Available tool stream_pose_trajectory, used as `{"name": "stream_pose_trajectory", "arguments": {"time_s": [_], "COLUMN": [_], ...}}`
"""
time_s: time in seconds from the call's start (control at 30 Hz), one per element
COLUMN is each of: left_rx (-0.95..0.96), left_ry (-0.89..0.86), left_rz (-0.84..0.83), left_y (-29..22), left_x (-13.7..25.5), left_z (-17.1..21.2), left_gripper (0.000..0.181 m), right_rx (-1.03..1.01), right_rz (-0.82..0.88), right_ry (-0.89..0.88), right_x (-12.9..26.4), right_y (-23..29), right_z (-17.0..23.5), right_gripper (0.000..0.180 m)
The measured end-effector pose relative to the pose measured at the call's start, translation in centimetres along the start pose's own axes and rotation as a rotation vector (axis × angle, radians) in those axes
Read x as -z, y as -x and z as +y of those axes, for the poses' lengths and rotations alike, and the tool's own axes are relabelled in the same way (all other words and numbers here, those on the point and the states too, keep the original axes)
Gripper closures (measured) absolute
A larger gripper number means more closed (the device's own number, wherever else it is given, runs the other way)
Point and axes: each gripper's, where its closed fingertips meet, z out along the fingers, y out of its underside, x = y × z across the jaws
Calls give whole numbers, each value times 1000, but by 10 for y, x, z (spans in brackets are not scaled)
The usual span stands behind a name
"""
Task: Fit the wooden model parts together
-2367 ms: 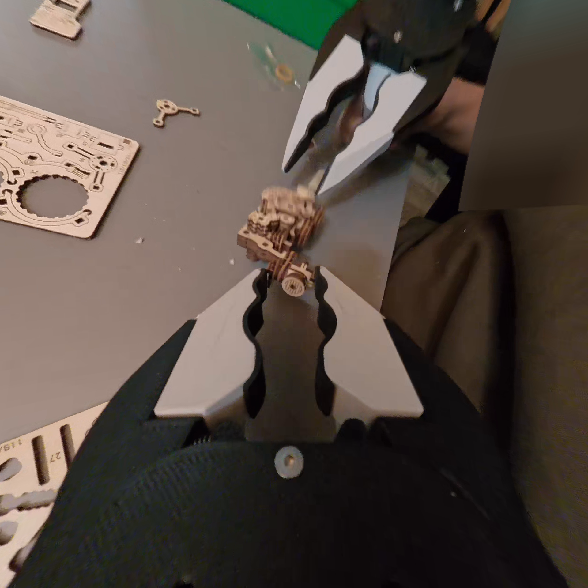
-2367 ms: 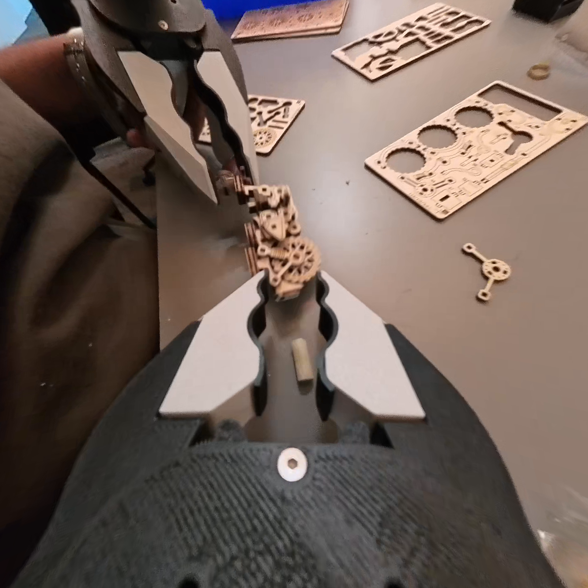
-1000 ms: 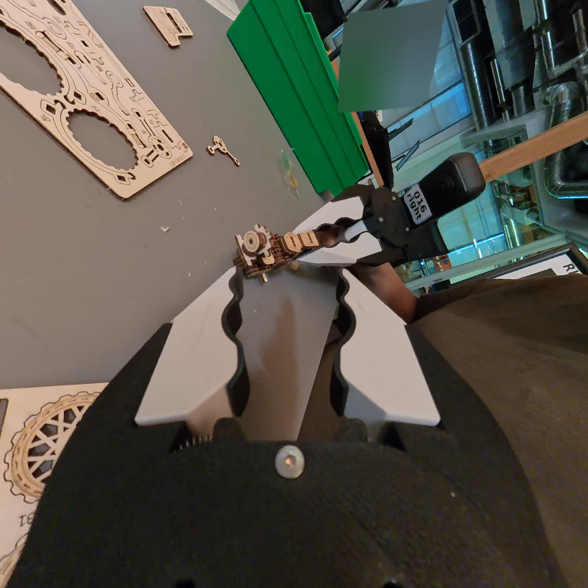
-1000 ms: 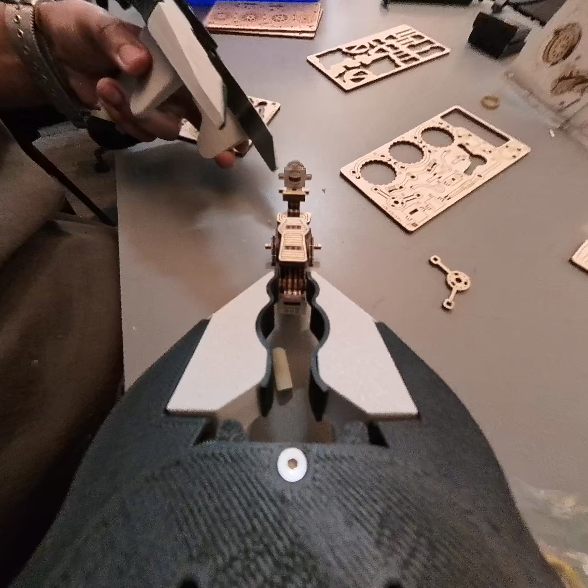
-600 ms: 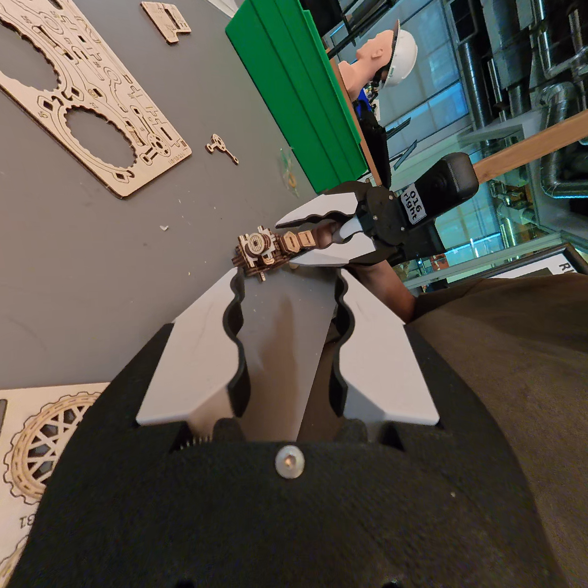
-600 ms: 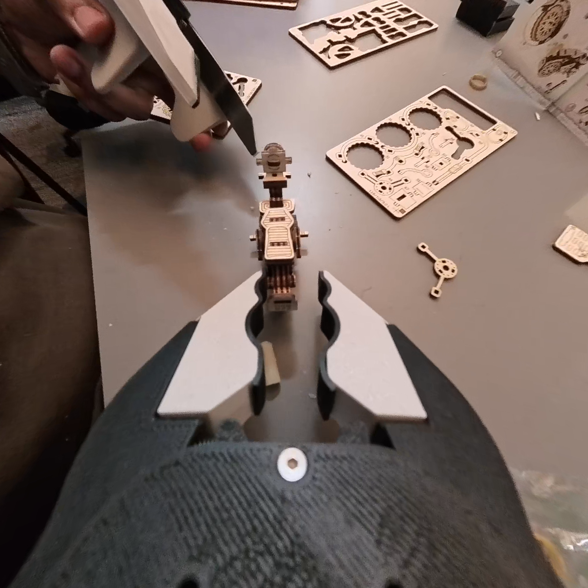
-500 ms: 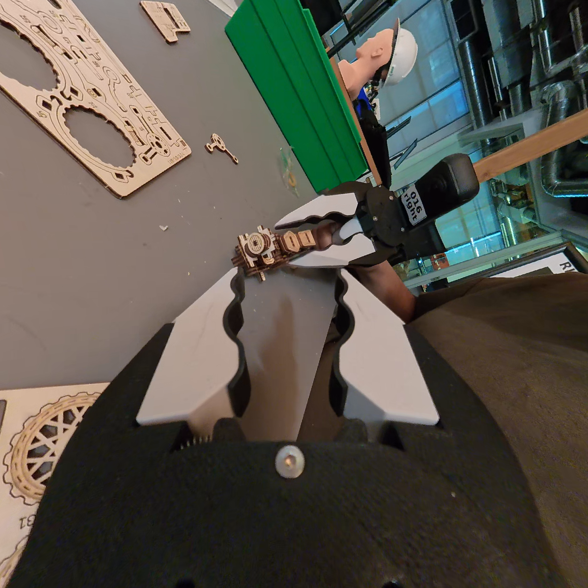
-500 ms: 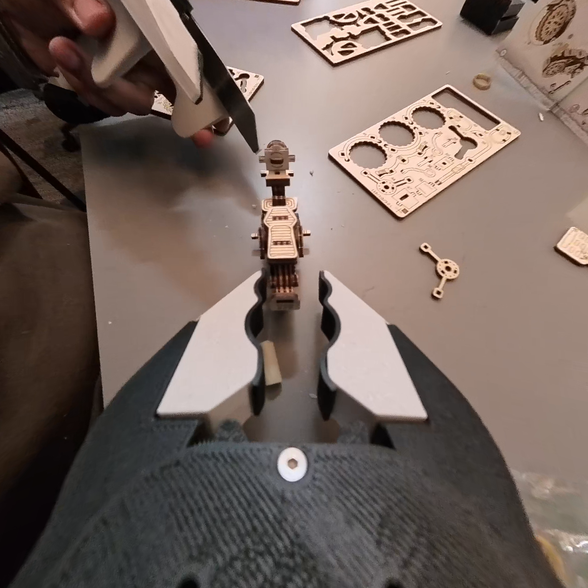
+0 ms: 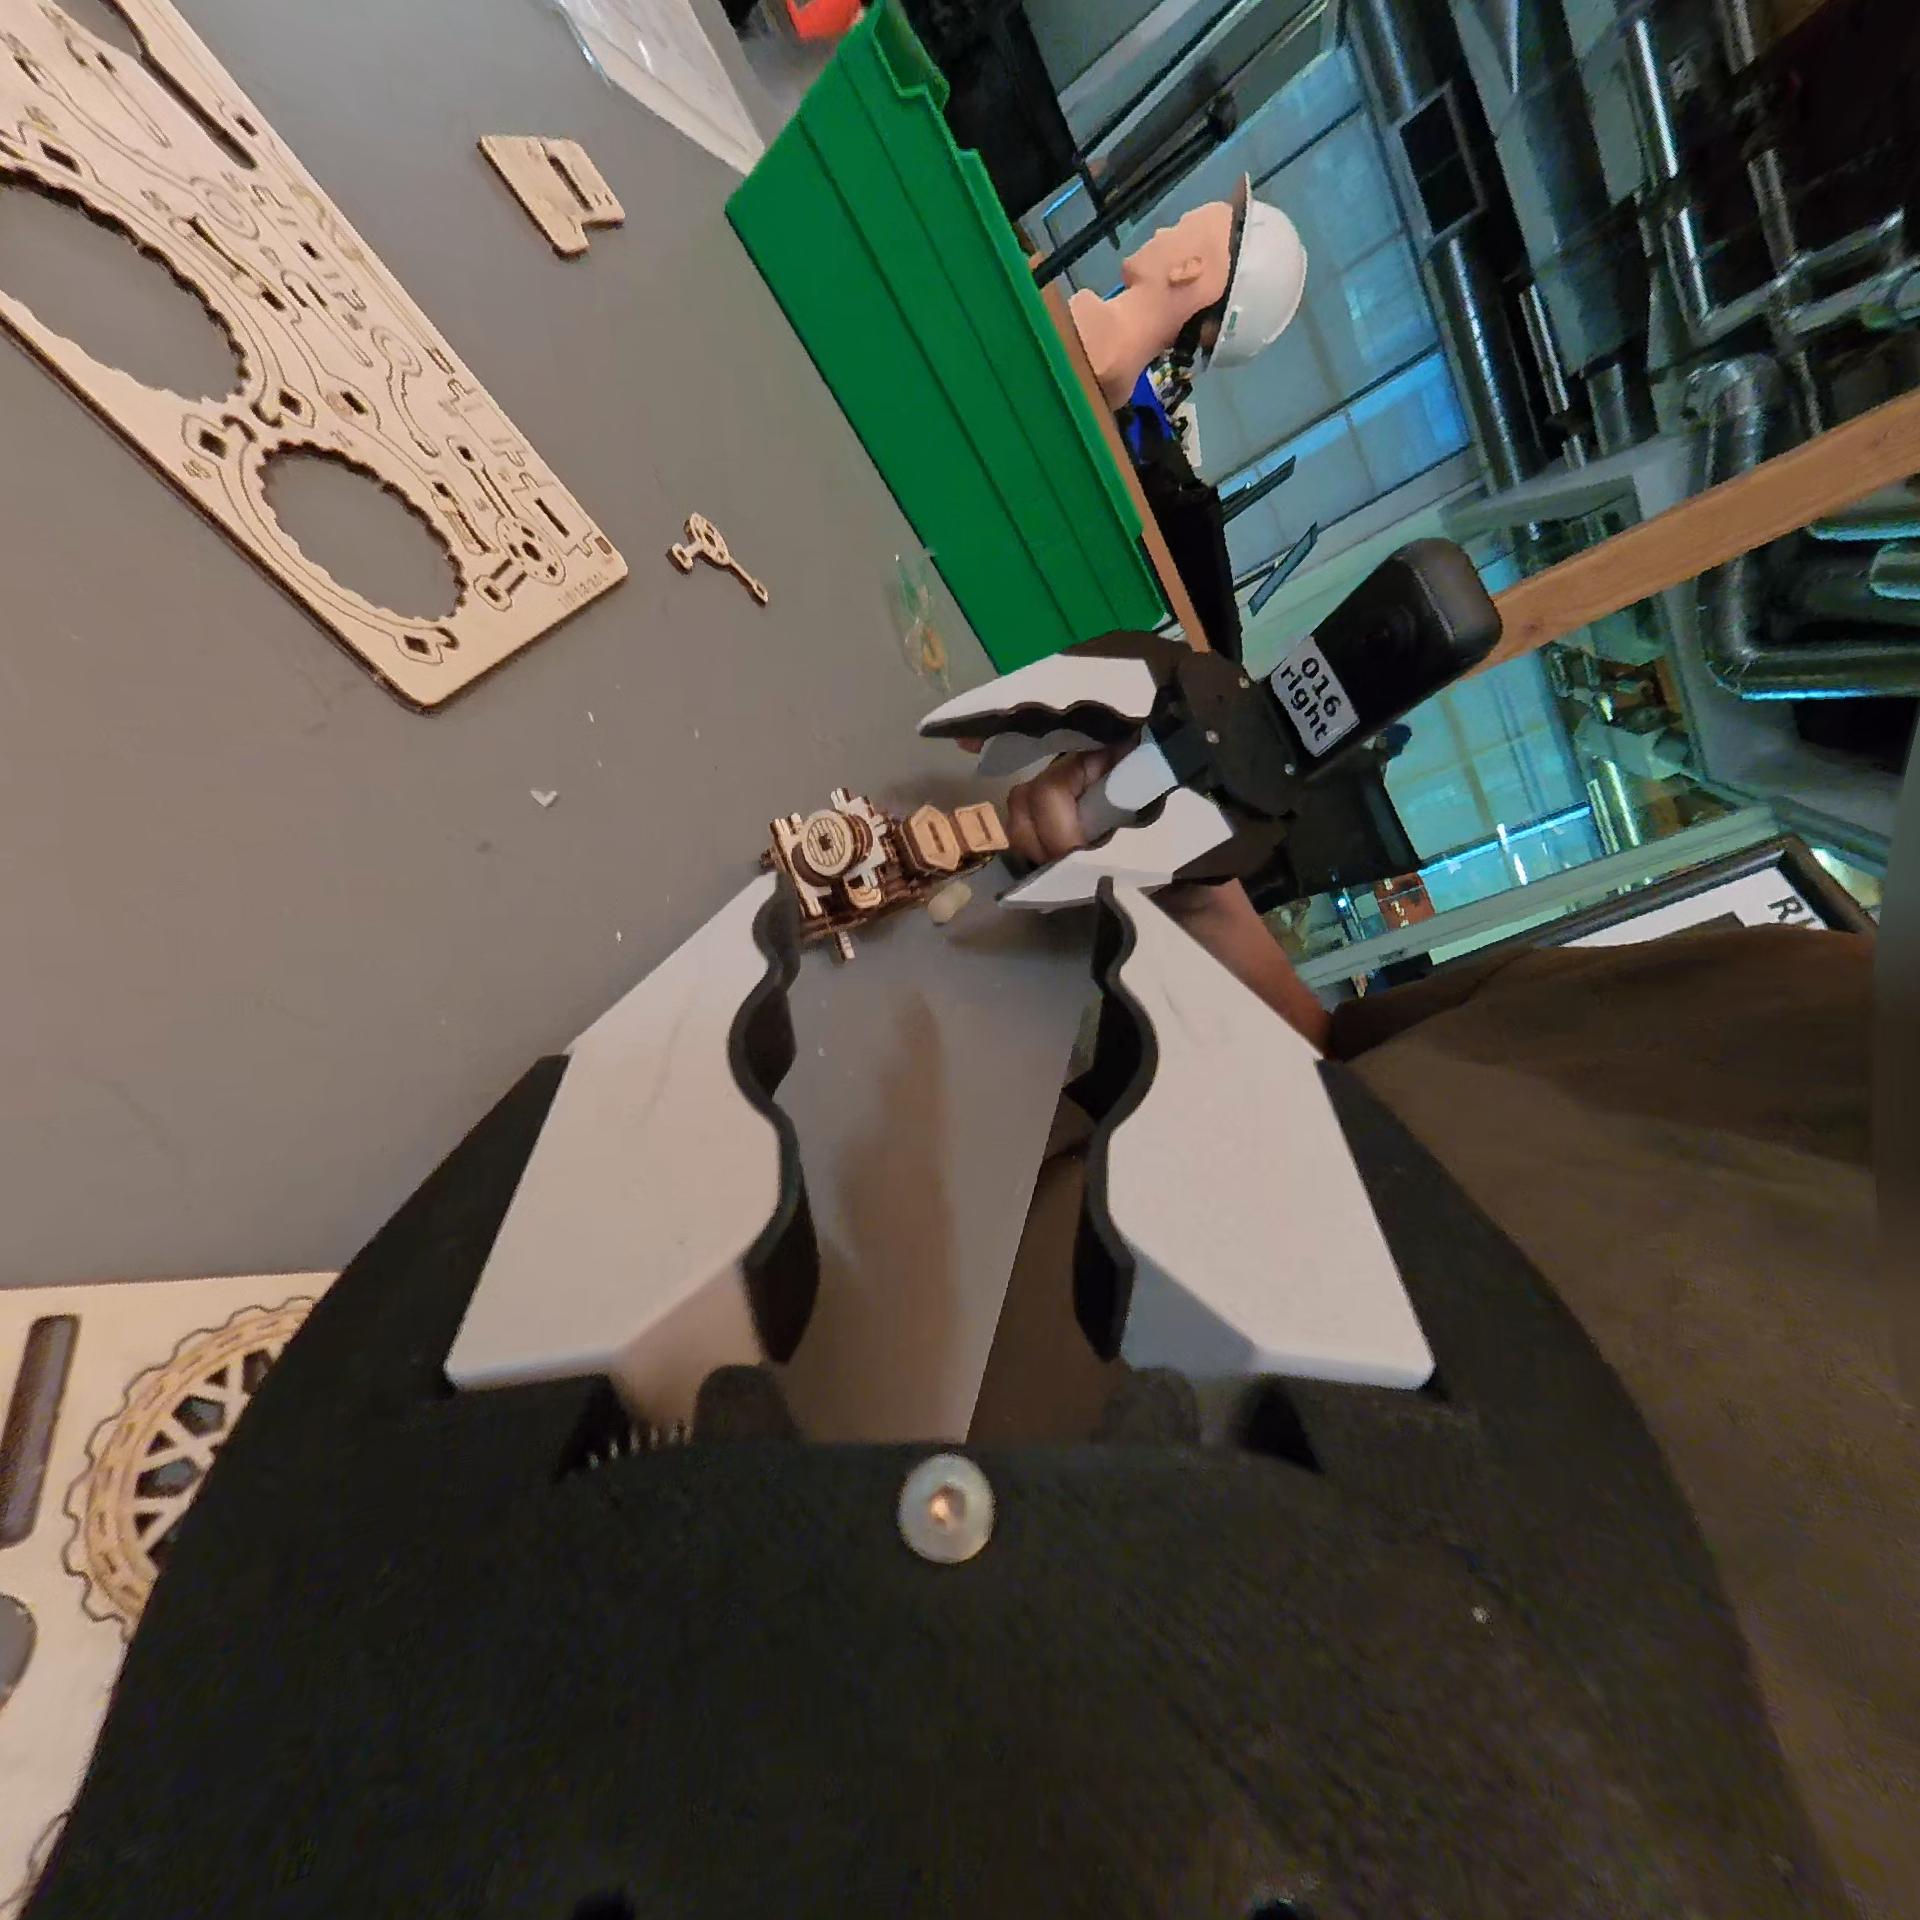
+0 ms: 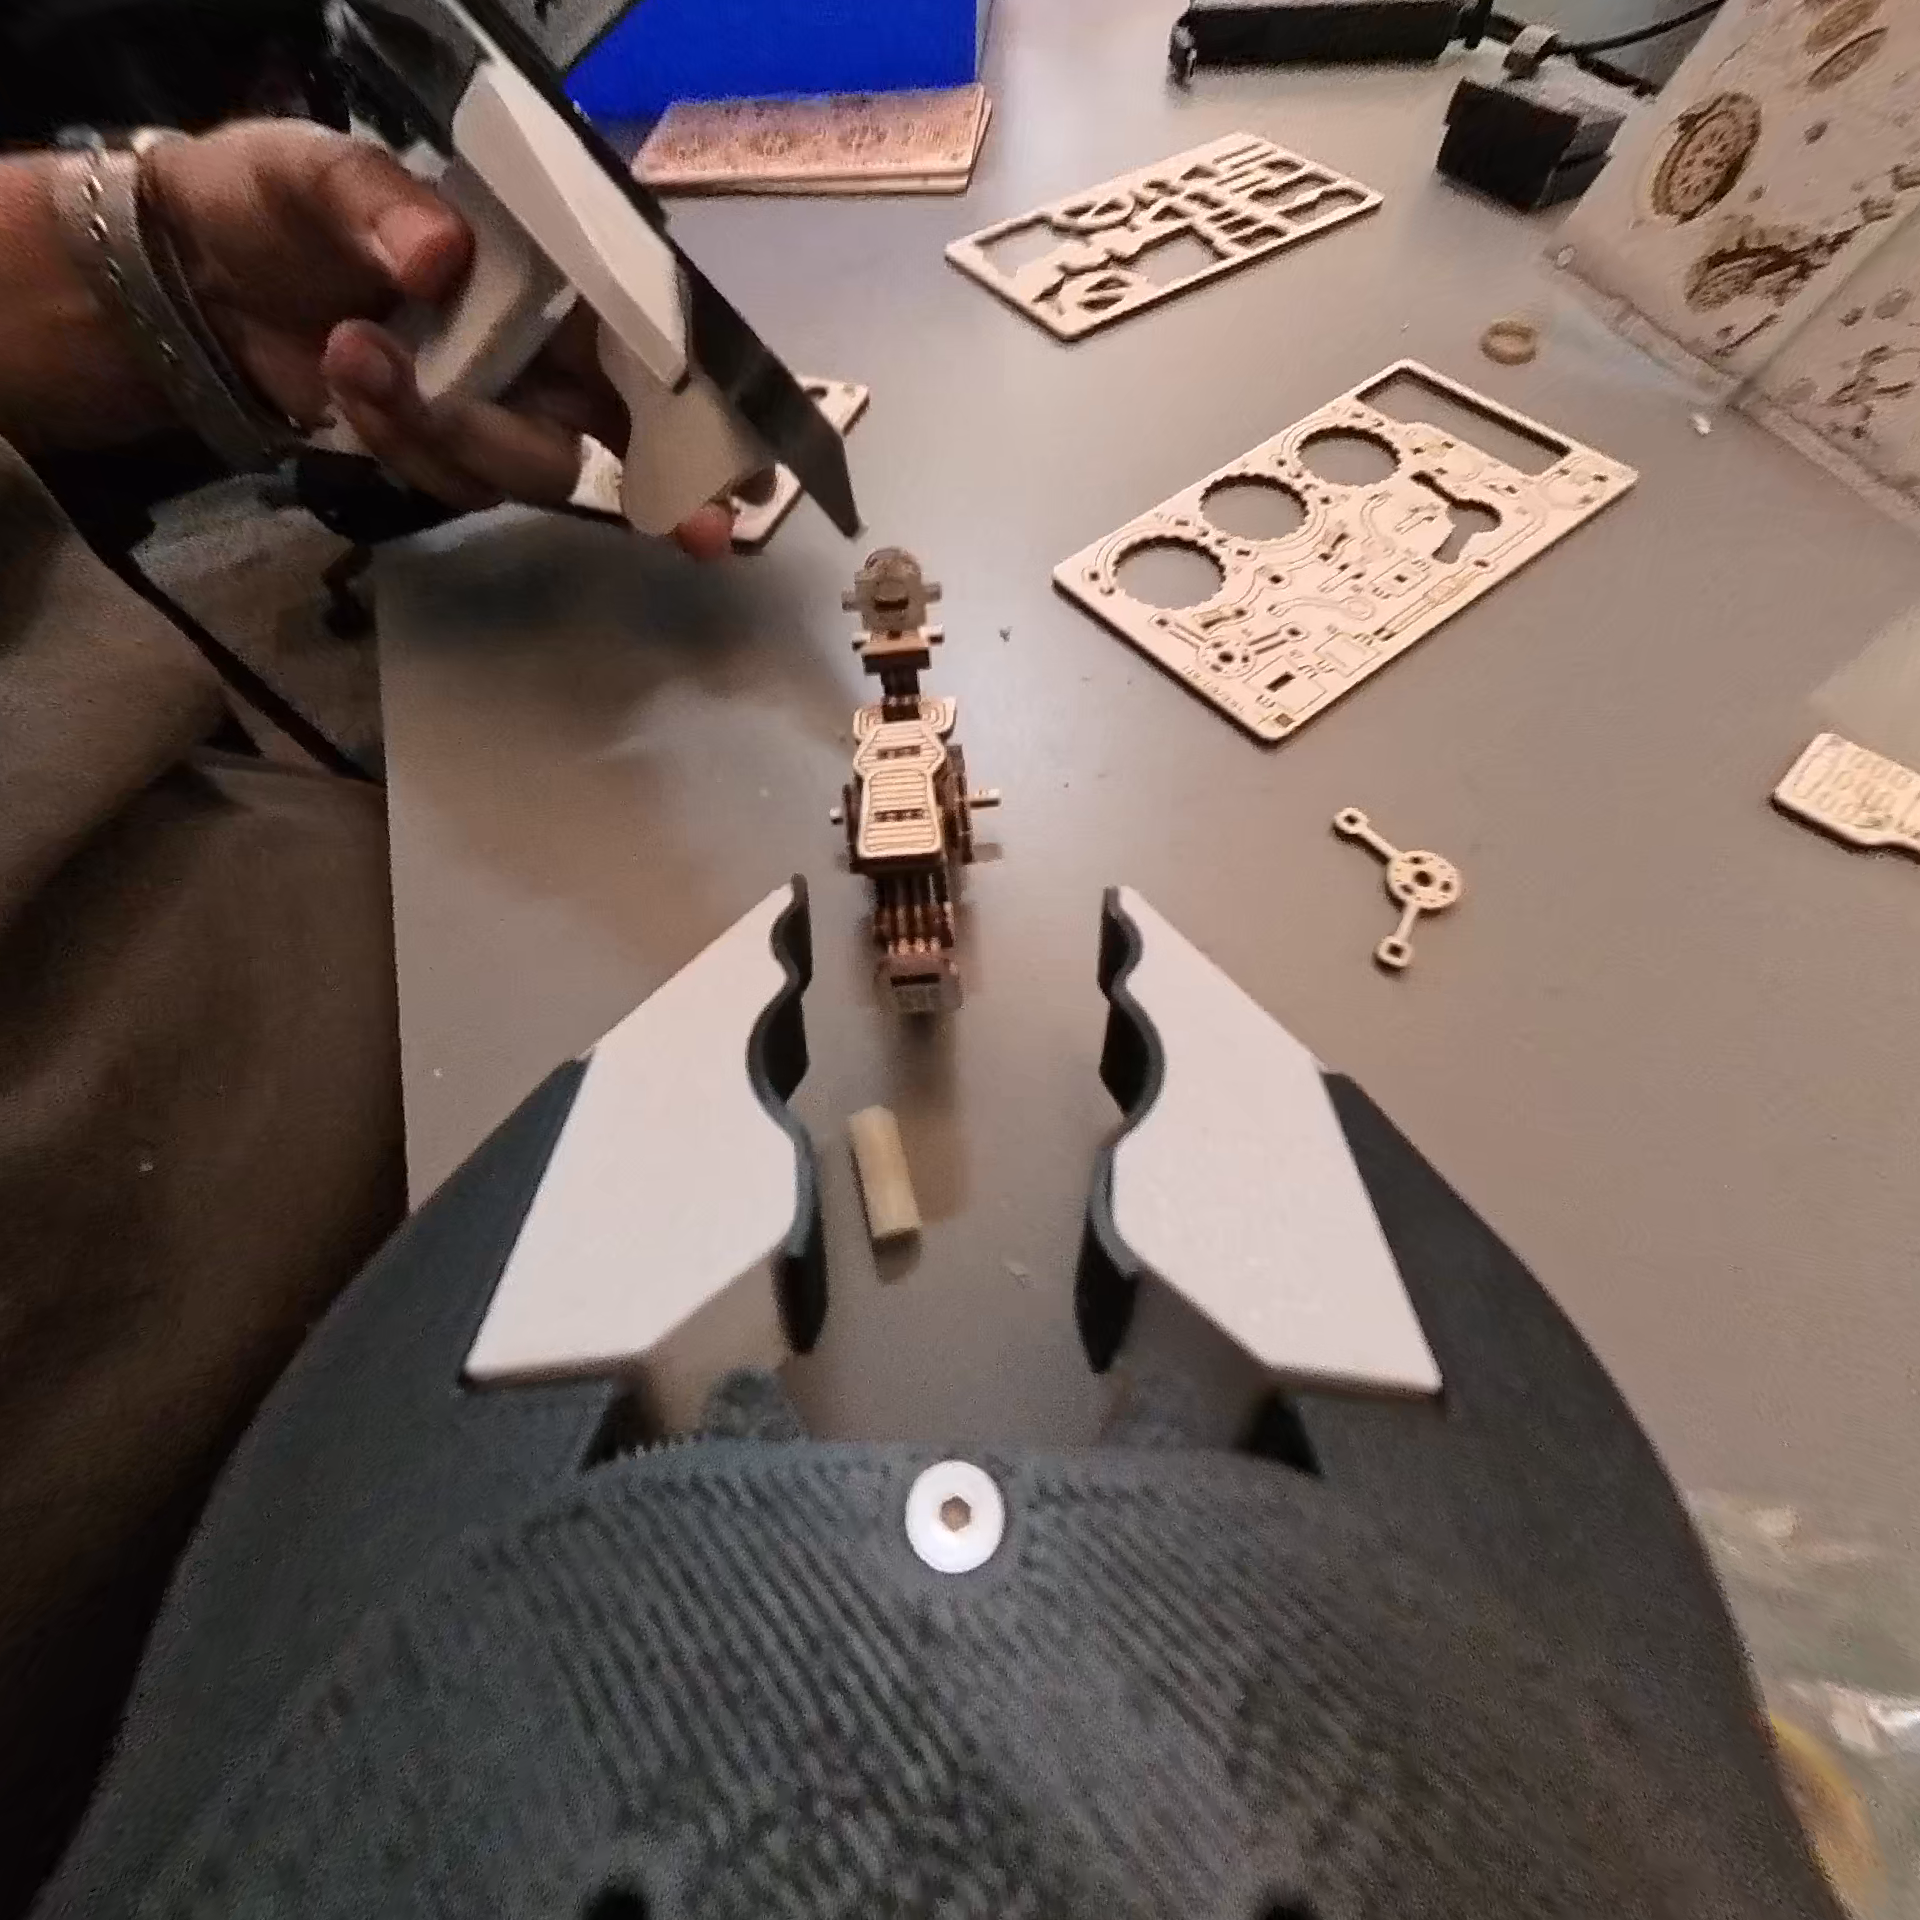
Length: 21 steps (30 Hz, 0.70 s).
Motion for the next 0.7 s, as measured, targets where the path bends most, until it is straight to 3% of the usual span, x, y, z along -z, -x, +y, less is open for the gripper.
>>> {"name": "stream_pose_trajectory", "arguments": {"time_s": [0.27,0.7], "left_rx": [9,-89], "left_ry": [-77,-95], "left_rz": [9,-41], "left_y": [3,5], "left_x": [7,3], "left_z": [-15,-20], "left_gripper": [126,122], "right_rx": [-118,-172], "right_rz": [41,256], "right_ry": [-180,-223], "right_x": [28,40], "right_y": [-22,-64], "right_z": [-24,-25], "right_gripper": [127,134]}}
